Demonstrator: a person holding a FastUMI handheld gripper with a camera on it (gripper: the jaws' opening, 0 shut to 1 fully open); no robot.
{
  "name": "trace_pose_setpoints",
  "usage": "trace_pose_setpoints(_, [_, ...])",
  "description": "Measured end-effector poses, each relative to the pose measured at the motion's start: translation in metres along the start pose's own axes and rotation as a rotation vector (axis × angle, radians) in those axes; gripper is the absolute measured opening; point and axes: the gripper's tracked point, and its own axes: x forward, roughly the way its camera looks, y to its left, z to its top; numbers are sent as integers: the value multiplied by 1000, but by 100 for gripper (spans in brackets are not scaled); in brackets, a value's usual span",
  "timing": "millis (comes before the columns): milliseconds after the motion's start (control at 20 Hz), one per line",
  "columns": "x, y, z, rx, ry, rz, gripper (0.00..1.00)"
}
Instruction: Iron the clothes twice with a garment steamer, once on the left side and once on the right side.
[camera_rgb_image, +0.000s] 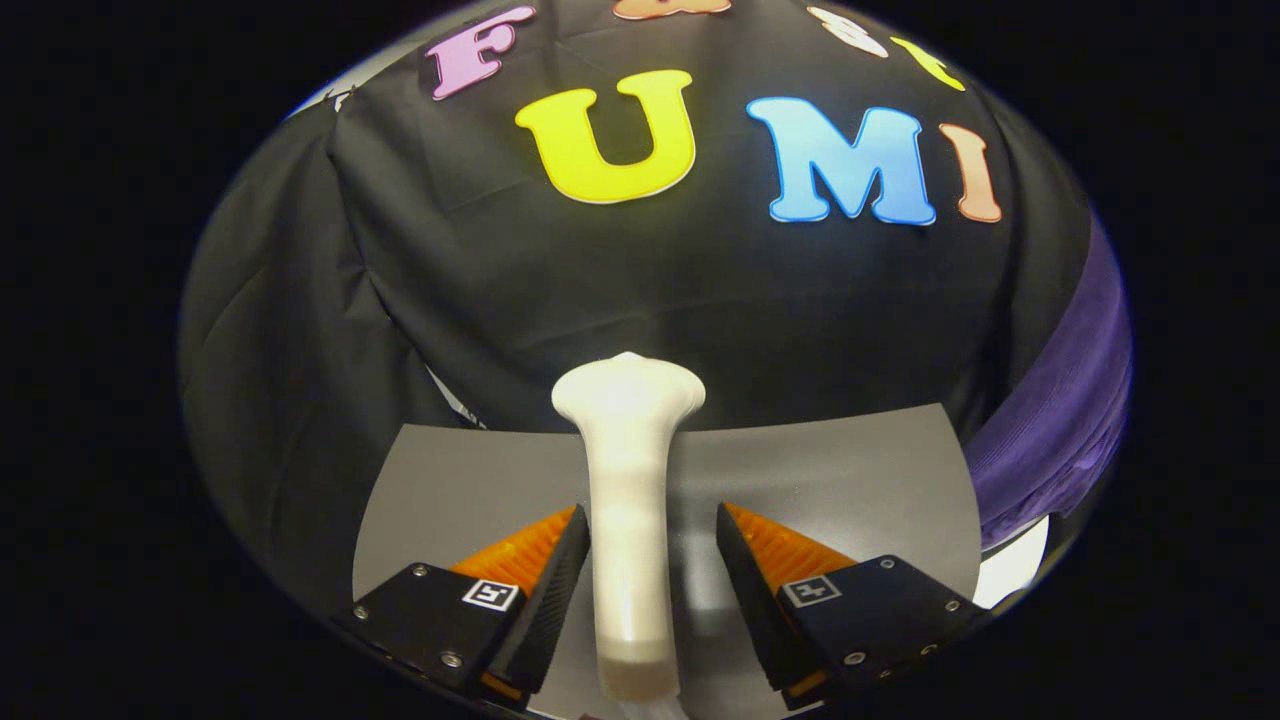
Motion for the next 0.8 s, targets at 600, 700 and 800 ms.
trace_pose_setpoints(600, [14, 13, -21, 50, 61, -11, 35])
trace_pose_setpoints(700, [13, 12, -21, 14, 34, -42, 30])
trace_pose_setpoints(800, [4, 11, -22, -61, 9, -65, 29])
